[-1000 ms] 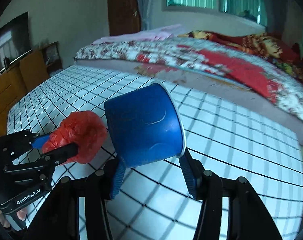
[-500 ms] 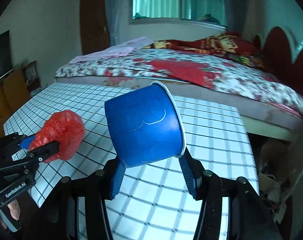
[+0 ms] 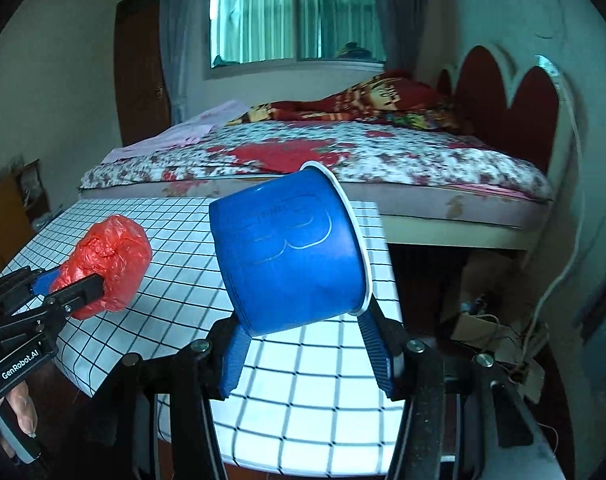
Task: Collect trash
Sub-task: 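Carry the red bag and blue cup in both tools over the bin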
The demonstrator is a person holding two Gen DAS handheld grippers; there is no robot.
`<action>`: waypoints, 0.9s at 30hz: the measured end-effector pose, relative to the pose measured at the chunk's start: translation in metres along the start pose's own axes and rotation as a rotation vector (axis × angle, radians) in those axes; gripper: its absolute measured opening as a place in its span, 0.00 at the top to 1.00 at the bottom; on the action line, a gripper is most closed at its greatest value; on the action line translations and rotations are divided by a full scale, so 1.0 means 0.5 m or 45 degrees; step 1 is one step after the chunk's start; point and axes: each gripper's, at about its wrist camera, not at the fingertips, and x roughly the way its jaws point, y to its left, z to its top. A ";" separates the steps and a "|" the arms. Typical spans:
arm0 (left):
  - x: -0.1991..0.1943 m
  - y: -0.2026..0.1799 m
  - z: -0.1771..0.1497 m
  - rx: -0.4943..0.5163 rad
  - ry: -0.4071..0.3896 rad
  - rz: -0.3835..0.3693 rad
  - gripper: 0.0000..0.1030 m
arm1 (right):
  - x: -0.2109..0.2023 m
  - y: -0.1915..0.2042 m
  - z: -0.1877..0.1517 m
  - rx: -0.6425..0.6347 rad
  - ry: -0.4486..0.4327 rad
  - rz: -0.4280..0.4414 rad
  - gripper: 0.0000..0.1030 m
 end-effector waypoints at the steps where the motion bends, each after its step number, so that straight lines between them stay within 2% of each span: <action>1: -0.002 -0.013 -0.001 0.008 -0.001 -0.015 0.66 | -0.010 -0.008 -0.005 0.006 -0.001 -0.008 0.48; 14: -0.004 -0.177 -0.018 0.107 0.006 -0.204 0.66 | -0.129 -0.147 -0.099 0.132 -0.004 -0.170 0.48; 27: 0.026 -0.353 -0.075 0.231 0.086 -0.415 0.66 | -0.208 -0.284 -0.232 0.230 0.086 -0.326 0.48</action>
